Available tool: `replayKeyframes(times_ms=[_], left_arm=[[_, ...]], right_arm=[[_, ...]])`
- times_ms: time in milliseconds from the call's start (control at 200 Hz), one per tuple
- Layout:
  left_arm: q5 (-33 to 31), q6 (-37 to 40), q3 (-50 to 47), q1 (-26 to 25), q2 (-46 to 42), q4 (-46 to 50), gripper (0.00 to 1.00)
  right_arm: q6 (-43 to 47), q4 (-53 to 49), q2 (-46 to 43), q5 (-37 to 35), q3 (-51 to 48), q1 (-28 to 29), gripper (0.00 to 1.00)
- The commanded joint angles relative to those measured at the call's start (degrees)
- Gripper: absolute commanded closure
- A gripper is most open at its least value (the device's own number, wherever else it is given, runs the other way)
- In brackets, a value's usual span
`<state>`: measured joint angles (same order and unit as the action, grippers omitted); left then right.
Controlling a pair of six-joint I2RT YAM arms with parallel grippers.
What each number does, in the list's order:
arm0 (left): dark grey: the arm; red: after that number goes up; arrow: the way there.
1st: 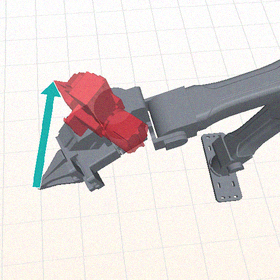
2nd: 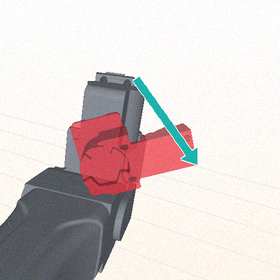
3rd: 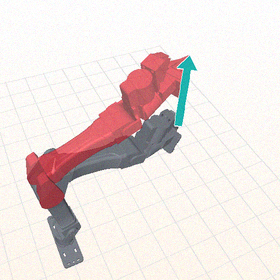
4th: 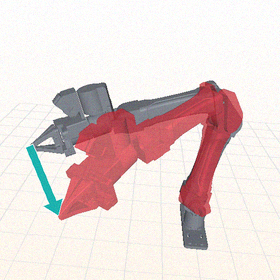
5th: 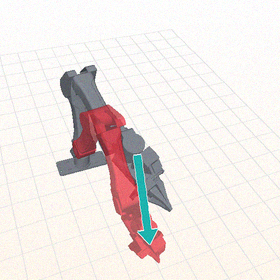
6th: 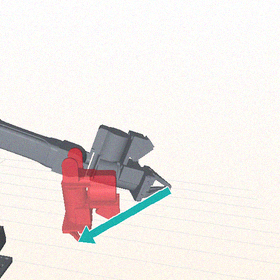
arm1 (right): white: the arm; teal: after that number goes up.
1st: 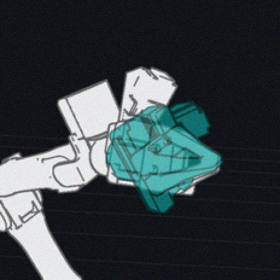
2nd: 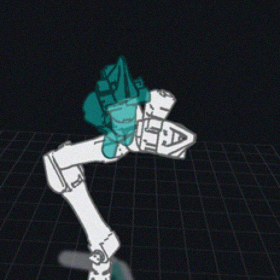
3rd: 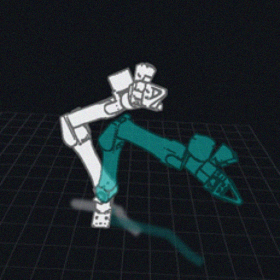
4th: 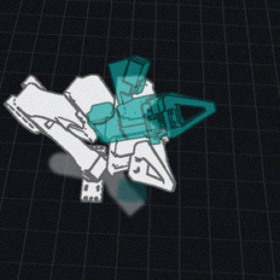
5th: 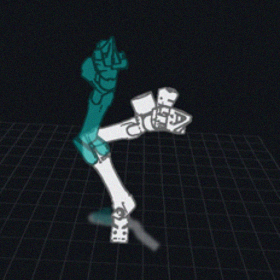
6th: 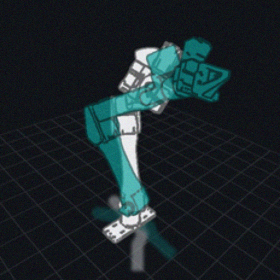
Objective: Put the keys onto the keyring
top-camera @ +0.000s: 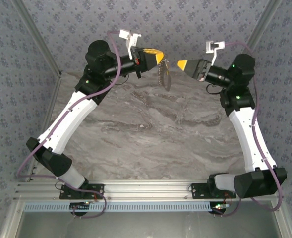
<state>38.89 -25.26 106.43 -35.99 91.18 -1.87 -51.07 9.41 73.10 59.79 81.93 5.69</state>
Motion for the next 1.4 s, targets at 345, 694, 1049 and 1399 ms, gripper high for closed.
replayKeyframes(times_ms=[345,694,1049,1399], left_arm=[[0.34,-2.85,1.36,0.5,-1.08,-6.13,1.0],[0.57,-2.9,1.76,0.56,-1.38,-5.52,1.0],[0.66,-2.94,1.06,0.5,-2.05,-5.34,1.0],[-1.41,-1.42,1.15,1.15,-2.49,-2.62,0.8]], right_arm=[[-2.93,6.16,6.1,-1.42,11.08,4.28,0.44],[-1.41,5.72,10.03,-2.4,13.68,9.12,0.48],[0.51,3.22,9.4,-1.64,13.34,10.39,1.0],[3.06,-0.49,8.79,-0.95,14.42,9.38,1.0]])
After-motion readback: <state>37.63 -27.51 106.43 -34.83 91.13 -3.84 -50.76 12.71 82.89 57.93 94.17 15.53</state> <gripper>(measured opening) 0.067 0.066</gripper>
